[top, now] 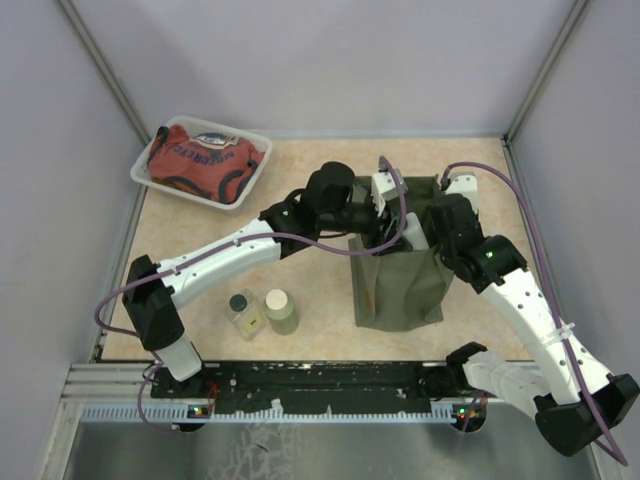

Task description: Place the personal care products into the canvas bag

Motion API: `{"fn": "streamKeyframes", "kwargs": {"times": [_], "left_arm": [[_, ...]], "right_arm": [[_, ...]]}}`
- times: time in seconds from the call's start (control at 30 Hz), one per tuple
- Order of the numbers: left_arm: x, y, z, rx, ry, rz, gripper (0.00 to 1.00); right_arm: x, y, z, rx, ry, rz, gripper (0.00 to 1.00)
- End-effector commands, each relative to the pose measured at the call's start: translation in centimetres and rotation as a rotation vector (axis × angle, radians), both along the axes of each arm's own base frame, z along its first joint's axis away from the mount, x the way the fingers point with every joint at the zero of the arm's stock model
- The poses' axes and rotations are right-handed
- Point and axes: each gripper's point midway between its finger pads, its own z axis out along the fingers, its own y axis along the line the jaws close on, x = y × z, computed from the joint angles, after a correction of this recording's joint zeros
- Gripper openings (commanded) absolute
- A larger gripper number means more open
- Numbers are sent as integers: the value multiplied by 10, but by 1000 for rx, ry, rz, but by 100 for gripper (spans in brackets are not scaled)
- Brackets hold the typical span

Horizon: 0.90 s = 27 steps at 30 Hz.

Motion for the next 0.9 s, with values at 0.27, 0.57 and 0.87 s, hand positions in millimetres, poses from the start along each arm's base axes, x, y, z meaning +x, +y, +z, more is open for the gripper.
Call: {"fn": "streamKeyframes", "kwargs": {"times": [0.27,0.57,0.87], "left_arm": [[-59,9,68,-35,0,-167,0],[-41,34,27,142,5,-17,0],[-11,17,-11,233,-26,60,0]], "right_arm": [[1,3,-6,18,3,-4,0],[3,4,-9,13,13,-3,0],[3,3,-5,10,8,-3,0]]}}
